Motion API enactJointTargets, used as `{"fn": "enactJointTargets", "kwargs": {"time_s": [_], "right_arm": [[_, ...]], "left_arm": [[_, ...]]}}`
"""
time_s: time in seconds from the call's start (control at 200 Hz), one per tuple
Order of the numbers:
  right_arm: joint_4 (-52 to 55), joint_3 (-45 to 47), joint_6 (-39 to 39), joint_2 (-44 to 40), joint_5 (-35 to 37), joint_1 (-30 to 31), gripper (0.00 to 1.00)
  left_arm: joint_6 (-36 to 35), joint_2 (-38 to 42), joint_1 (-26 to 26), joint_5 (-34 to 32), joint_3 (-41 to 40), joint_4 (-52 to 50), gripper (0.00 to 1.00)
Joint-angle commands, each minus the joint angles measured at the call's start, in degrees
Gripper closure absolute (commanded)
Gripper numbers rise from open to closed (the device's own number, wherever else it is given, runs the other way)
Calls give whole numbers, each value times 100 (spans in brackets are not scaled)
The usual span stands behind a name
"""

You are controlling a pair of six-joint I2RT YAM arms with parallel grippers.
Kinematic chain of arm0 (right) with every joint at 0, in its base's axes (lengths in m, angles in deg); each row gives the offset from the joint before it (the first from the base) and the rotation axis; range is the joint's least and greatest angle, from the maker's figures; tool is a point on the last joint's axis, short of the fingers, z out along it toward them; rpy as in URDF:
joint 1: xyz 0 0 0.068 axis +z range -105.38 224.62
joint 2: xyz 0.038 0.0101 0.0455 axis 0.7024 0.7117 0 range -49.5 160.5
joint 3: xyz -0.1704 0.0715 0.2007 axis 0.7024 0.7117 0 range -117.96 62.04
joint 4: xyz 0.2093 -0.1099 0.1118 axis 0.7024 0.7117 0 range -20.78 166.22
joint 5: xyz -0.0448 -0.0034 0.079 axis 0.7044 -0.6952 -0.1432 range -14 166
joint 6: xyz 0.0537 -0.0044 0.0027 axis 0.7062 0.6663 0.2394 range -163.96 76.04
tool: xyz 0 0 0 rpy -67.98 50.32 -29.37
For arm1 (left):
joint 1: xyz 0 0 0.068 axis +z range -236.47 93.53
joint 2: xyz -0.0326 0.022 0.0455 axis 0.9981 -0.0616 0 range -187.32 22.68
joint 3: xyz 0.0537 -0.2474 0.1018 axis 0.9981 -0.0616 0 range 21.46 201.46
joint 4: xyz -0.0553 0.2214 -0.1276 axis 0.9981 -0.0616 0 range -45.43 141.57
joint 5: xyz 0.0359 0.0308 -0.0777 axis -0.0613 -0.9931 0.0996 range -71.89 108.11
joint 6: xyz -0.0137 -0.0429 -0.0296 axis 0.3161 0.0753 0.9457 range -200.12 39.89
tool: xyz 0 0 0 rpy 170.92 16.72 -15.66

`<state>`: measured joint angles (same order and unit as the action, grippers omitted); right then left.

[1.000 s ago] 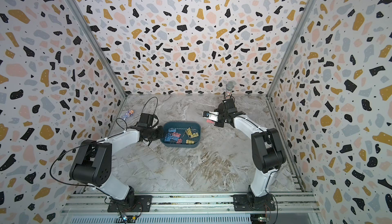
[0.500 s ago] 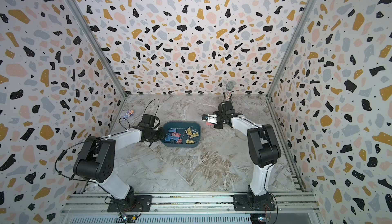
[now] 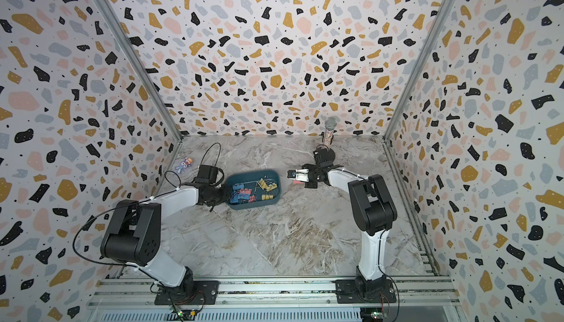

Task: Take out the binder clips from the storage box
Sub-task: Adjust the storage box at the center of the board, then place the binder clip at the center of the board.

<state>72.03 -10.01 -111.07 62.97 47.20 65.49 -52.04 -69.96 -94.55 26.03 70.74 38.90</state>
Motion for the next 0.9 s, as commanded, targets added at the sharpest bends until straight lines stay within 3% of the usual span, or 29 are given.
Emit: {"fn": "enactJointTargets", "kwargs": {"time_s": [0.0, 0.375, 0.891], "right_arm": [[-435, -68, 69, -20, 52, 157, 100], [-1136, -172, 423, 285, 818, 407, 100], [-1312, -661, 1078, 711, 1978, 593, 100]], "left_arm": [[-55, 217, 58, -303, -102, -282, 80], [-57, 328, 61, -396, -142, -394, 78], [-20, 268, 61, -274, -131, -352, 78]]}}
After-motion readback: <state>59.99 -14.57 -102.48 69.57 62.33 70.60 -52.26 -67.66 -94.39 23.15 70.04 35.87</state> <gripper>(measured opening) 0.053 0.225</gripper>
